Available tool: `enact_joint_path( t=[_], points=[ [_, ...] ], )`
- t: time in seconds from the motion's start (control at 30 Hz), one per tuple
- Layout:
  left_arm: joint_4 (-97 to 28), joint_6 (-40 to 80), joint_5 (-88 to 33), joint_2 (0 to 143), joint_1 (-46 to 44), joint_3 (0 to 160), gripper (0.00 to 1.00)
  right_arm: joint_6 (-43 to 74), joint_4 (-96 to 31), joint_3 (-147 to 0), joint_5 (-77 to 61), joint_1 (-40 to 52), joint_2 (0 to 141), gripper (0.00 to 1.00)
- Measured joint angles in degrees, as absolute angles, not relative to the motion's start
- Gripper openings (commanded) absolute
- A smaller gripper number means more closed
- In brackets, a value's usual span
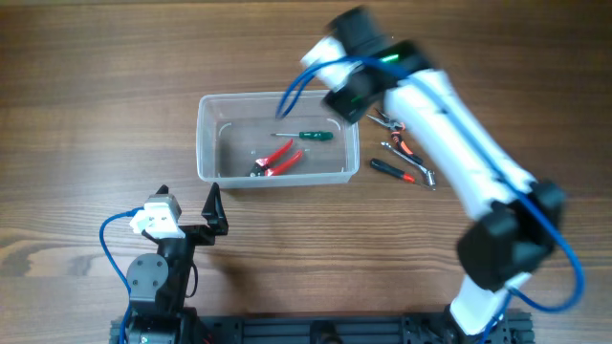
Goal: Pack container
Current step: 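Move the right gripper to the orange-black pliers and grasp them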
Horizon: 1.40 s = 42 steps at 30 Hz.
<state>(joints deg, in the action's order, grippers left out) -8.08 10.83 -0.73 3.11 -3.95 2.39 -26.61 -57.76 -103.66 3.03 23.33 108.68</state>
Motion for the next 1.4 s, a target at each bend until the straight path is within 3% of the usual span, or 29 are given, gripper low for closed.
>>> enact_joint_path(
  t=[0.27,0.37,0.67,0.83,1.07,1.2,1.4],
  points=[
    [-8.1,10.9,-0.7,3.1,-3.9,2.4,1.00,-22.7,-57.1,-98.9,-4.4,2.2,106.4,0.74],
    [-8.1,10.9,-0.7,3.1,-3.9,2.4,1.00,-22.3,-54.4,-93.3,-5.8,-0.4,109.4,0.59],
    [-8.1,10.9,-0.7,3.1,-3.9,2.4,1.00,-23.9,-50.7,-84.1,-5.5,-0.9,117.2,0.57],
    [-8.1,10.9,-0.7,3.1,-3.9,2.4,1.00,-25.0,-49.2,-83.9,-5.3,-0.9,118.8,0.37],
    [-8.1,10.9,-0.7,3.1,-3.9,2.4,1.00,-25.3,-48.6,-84.1,-4.9,-0.9,120.9,0.30],
    [-8.1,10.9,-0.7,3.1,-3.9,2.4,1.00,-25.3,-48.5,-84.2,-4.5,-0.9,121.1,0.04],
    [-8.1,10.9,-0.7,3.1,-3.9,2.4,1.00,-19.1,-49.2,-84.9,-4.3,-0.9,121.3,0.04]
  ],
)
